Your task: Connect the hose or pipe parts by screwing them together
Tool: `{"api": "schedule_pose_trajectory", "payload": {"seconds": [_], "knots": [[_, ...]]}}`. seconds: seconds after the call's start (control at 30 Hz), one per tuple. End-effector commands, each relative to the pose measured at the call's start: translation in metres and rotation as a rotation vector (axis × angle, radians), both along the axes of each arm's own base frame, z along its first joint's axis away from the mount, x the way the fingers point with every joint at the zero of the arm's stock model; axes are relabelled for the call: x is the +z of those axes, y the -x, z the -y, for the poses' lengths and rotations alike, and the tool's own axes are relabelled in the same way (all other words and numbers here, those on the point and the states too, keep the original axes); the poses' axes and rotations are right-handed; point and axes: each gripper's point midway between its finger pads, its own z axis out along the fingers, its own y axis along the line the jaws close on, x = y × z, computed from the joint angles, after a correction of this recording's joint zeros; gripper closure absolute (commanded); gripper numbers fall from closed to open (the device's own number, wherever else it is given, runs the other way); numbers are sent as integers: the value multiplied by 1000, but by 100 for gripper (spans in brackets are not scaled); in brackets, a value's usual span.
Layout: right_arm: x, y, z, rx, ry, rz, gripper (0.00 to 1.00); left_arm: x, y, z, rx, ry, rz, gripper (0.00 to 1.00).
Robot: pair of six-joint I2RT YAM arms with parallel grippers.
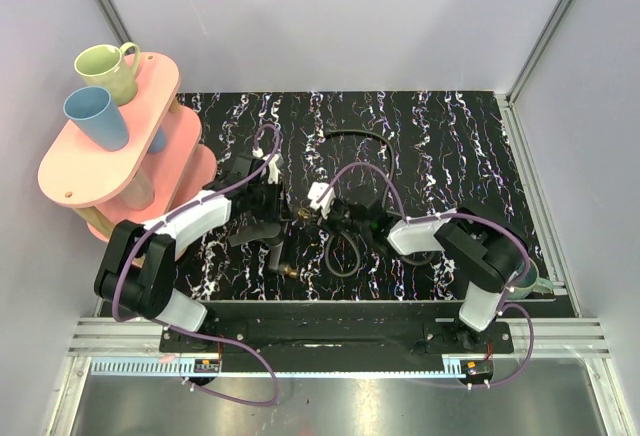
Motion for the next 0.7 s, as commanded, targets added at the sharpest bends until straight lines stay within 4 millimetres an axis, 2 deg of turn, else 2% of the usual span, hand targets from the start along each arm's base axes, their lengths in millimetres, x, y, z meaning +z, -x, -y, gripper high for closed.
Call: {"api": "schedule_pose_trajectory", "payload": {"seconds": [0.0,0.07,0.1,0.17,0.2,0.4,0.47,0.5,0.57,0.63,0.67], "knots": [[72,-10,-24,53,-334,-104,100,32,12,59,-135,221,31,100],[79,-17,-19,44,-373,-148,100,37,10,62,-136,233,61,100],[78,-15,-19,37,-417,-252,100,39,9,63,-136,239,75,100],[85,-26,-12,6,-477,-340,100,43,9,68,-137,252,112,100],[83,-23,-13,13,-502,-427,100,44,9,69,-139,254,124,100],[92,-24,-22,22,-592,-677,100,58,7,82,-149,283,251,100],[99,-26,-22,5,-650,-744,100,64,4,80,-124,295,307,100],[99,-26,-23,-19,-690,-836,100,66,3,79,-112,298,323,100],[107,-25,-21,-8,-751,-870,100,70,0,75,-83,299,369,100],[106,-26,-23,-33,-802,-963,100,67,-2,70,-62,271,399,100],[106,-32,-21,-63,-836,-982,100,72,-4,69,-56,274,427,100]]}}
